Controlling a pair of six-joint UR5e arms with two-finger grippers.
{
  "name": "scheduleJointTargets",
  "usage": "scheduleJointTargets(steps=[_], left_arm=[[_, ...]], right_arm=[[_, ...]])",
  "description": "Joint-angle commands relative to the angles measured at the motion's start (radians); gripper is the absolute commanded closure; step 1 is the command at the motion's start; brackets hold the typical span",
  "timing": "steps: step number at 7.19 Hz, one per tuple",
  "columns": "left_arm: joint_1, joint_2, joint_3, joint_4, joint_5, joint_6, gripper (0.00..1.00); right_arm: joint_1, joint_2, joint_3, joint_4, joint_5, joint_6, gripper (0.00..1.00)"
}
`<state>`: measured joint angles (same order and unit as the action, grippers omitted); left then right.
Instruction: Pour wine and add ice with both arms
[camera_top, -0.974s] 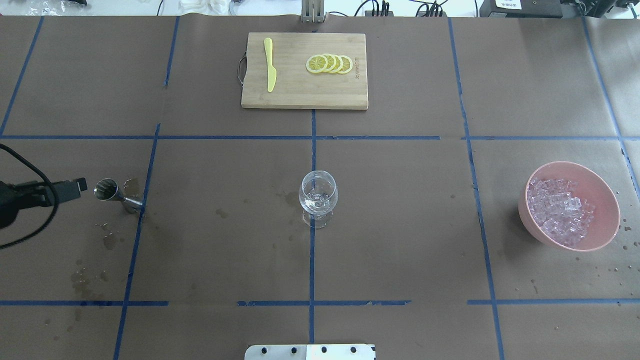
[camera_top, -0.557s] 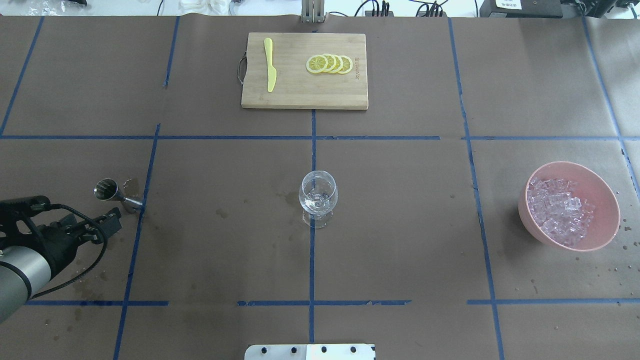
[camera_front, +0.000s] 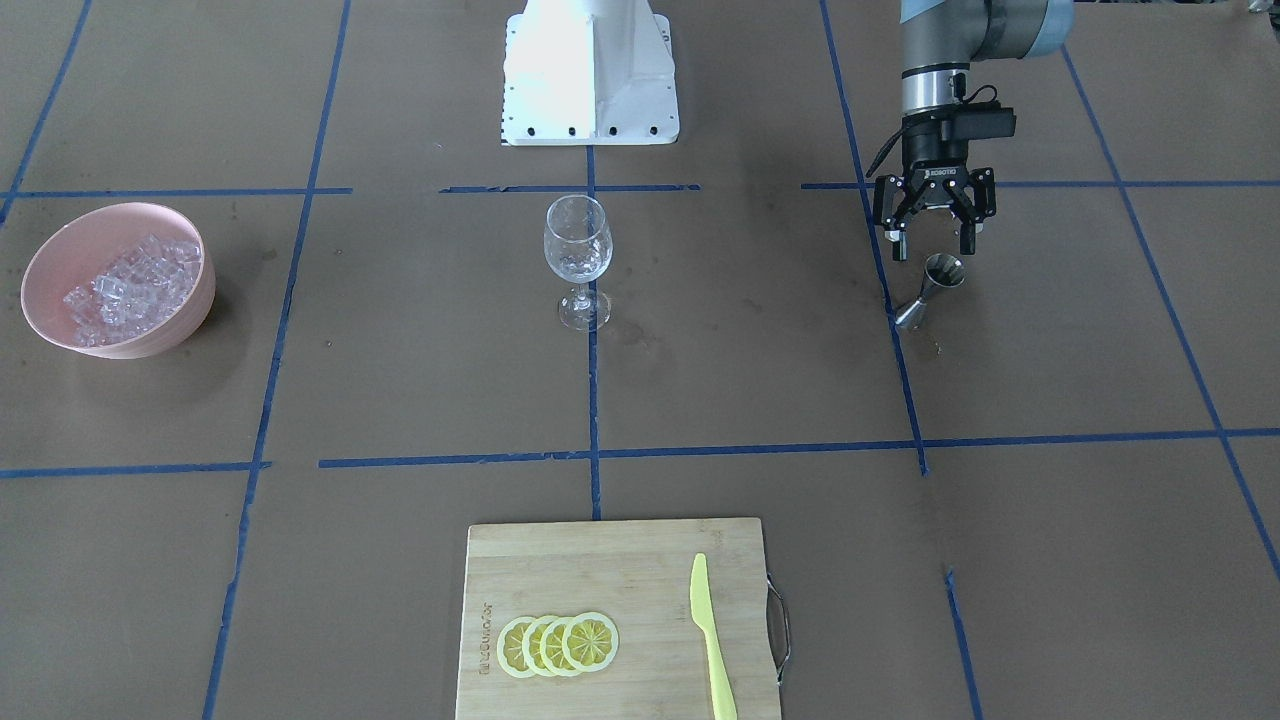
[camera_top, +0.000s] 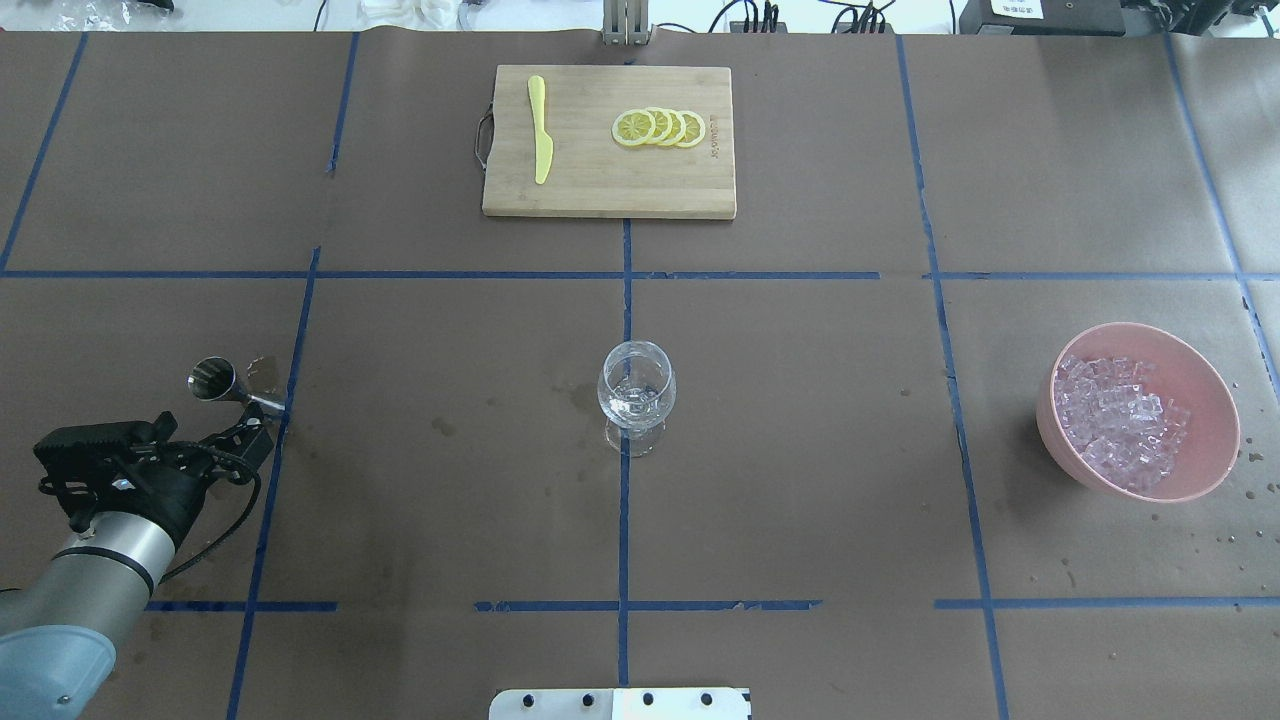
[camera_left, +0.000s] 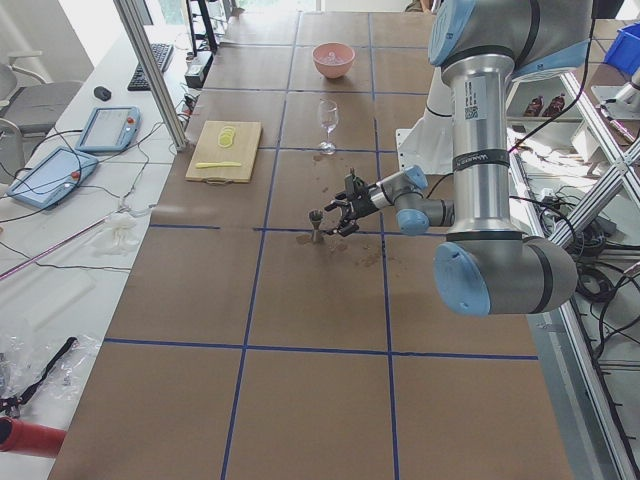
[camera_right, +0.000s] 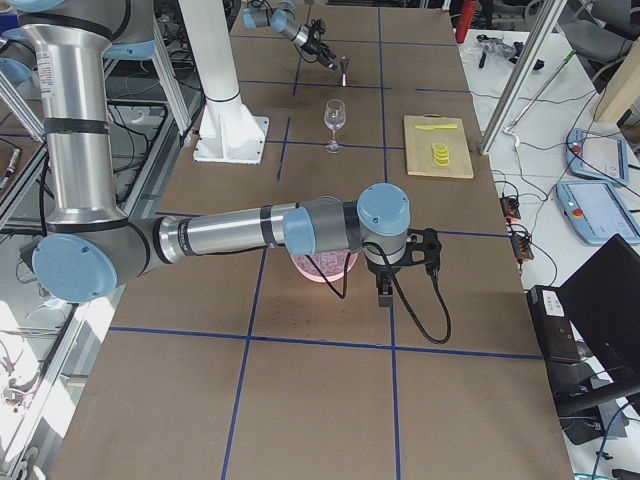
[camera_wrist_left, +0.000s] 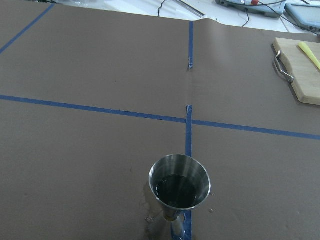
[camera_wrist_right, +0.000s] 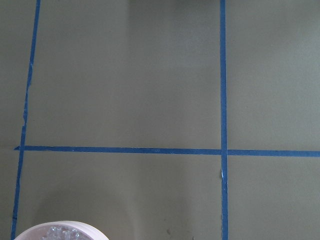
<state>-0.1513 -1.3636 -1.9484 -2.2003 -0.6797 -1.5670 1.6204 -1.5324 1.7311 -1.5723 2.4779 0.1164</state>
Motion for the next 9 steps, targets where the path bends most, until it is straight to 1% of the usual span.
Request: scheduleJointTargets(steps=[1,3,5,7,8,9], left_arm=[[0.001,-0.04,0.095,0.001,0.13,-0.004,0.0],[0.001,-0.097,0.152,0.001,0.163,-0.019,0.02],[0.001,-0.153,0.224,0.001,0.167,-0.041,0.07],[0.001,-0.155,0.223,0.001,0.167,-0.042,0.22],[0.001,-0.153,0.223,-0.001,0.167,-0.054,0.27],[-0.001,-0.153,0.223,-0.001,0.167,-0.068,0.29]], right_arm=[[-0.001,0.0,0.005,0.0,0.001,0.002,0.0],[-0.008,0.0,0.008,0.0,0.001,0.009,0.0],[-0.01,0.0,0.01,0.0,0.001,0.023,0.0],[-0.013,0.0,0.021,0.0,0.001,0.035,0.0],[-0.013,0.0,0.024,0.0,0.001,0.035,0.0],[-0.013,0.0,0.025,0.0,0.002,0.042,0.0]])
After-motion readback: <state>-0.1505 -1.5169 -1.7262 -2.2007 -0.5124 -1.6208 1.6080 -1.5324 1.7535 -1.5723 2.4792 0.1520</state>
